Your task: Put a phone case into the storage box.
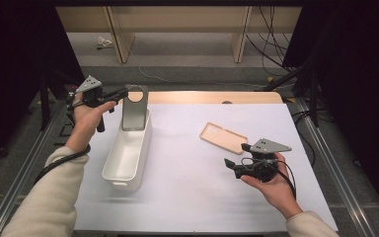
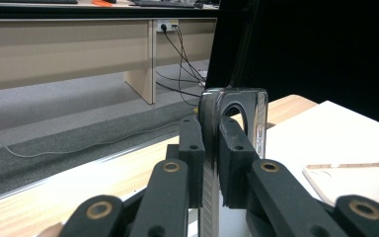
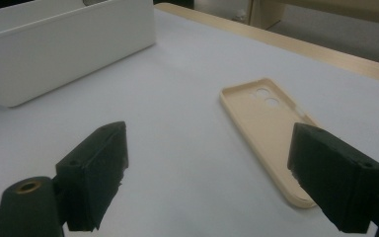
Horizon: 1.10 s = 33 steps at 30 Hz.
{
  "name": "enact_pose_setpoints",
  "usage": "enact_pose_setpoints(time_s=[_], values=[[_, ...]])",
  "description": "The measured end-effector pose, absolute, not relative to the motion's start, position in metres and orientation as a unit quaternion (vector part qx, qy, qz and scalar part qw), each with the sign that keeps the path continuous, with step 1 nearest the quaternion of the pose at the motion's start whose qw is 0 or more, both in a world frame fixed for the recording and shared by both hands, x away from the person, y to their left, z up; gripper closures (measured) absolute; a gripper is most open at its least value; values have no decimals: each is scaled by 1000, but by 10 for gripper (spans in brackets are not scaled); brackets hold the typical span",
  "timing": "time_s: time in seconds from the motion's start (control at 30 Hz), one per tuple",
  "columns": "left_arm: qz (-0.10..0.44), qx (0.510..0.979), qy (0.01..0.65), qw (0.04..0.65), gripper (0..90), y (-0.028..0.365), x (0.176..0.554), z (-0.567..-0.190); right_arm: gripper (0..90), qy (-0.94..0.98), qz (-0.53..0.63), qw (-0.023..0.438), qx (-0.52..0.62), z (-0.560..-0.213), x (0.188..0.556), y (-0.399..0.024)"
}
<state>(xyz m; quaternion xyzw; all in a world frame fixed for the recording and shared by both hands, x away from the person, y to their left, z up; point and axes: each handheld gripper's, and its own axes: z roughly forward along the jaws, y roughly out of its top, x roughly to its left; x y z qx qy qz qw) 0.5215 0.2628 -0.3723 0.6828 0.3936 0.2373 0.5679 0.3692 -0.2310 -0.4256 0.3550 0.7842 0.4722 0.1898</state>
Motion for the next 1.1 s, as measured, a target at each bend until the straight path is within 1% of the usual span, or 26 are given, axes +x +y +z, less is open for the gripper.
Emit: enact_pose_setpoints(time_s=[1.1], values=[[232, 691, 409, 549, 818, 261, 531, -390, 165, 784, 473, 189, 354, -426, 369, -231]])
